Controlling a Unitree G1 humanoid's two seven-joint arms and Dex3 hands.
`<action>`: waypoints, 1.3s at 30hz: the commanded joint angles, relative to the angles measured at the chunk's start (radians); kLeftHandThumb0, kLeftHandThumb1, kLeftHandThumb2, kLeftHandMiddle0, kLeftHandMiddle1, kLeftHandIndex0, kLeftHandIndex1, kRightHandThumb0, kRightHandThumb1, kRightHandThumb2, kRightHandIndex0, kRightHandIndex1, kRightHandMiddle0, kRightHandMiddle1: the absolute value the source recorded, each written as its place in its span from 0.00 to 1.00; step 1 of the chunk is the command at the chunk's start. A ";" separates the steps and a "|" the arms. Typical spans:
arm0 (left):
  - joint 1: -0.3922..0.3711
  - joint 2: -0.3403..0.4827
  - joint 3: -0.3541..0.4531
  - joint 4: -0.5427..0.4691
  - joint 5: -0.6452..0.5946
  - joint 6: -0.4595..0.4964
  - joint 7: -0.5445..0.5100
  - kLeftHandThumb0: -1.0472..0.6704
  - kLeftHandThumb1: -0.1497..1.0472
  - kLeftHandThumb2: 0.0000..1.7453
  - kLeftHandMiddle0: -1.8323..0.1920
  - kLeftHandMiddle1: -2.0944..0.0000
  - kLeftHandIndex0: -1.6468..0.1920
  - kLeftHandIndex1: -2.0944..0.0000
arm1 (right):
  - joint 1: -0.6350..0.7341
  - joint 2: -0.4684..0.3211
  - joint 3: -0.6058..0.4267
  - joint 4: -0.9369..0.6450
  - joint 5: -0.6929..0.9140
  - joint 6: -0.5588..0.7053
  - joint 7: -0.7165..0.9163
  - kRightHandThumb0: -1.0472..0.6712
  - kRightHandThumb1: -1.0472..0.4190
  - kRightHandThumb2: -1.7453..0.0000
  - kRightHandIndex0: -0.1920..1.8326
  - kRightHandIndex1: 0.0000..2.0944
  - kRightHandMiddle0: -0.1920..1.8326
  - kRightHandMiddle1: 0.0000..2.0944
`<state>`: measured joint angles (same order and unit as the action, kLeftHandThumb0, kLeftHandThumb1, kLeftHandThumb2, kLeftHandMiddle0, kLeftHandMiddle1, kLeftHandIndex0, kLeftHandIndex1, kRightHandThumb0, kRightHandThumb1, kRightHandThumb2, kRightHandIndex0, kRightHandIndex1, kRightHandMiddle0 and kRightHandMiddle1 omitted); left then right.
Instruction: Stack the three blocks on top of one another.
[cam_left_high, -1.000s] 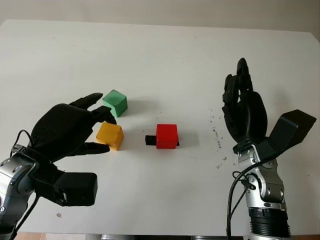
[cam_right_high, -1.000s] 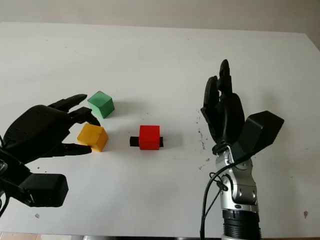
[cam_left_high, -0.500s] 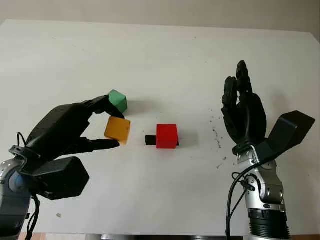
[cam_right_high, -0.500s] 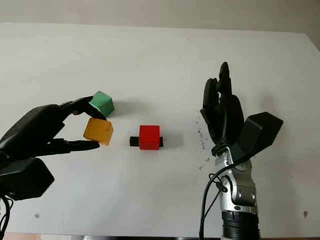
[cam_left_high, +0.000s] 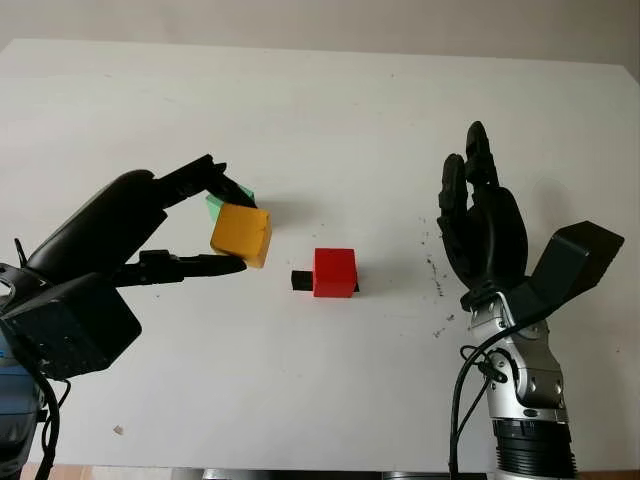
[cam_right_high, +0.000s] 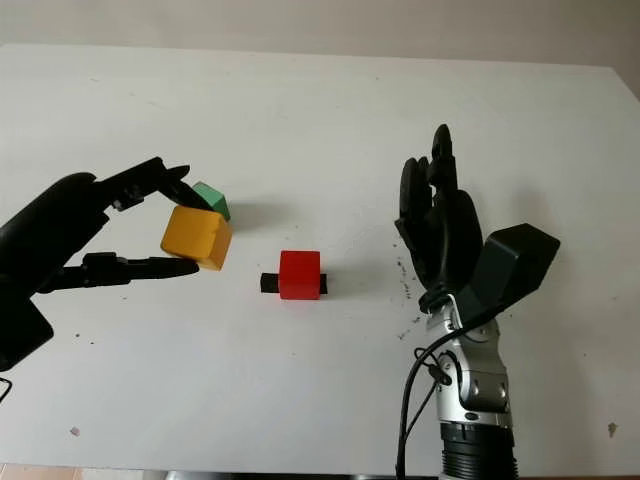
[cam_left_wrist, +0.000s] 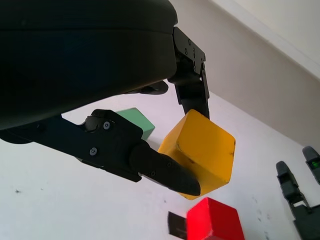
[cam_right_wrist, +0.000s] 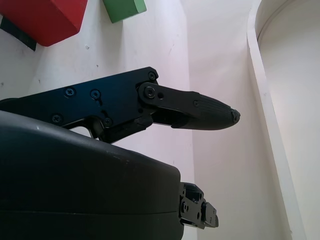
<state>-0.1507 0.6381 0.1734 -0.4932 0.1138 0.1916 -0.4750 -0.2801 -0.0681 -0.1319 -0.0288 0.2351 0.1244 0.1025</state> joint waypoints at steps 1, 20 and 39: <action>-0.046 -0.010 -0.031 -0.009 -0.029 0.028 -0.018 0.39 0.95 0.03 0.76 0.97 0.66 0.44 | 0.005 -0.003 0.005 0.001 -0.012 -0.005 -0.002 0.26 0.00 0.69 0.00 0.00 0.00 0.00; -0.193 -0.186 -0.337 -0.069 0.086 0.373 0.056 0.41 0.96 0.03 0.78 0.98 0.74 0.24 | -0.001 0.030 0.028 -0.001 -0.019 0.020 -0.013 0.25 0.00 0.72 0.00 0.00 0.00 0.00; -0.096 -0.320 -0.353 -0.024 0.168 0.260 0.244 0.38 1.00 0.08 0.80 0.98 0.82 0.09 | 0.001 0.046 0.032 0.044 -0.029 -0.034 -0.003 0.24 0.00 0.72 0.00 0.00 0.00 0.00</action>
<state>-0.2520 0.3304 -0.1907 -0.5171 0.2797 0.4653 -0.2431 -0.2804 -0.0215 -0.0943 0.0132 0.2039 0.1058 0.0960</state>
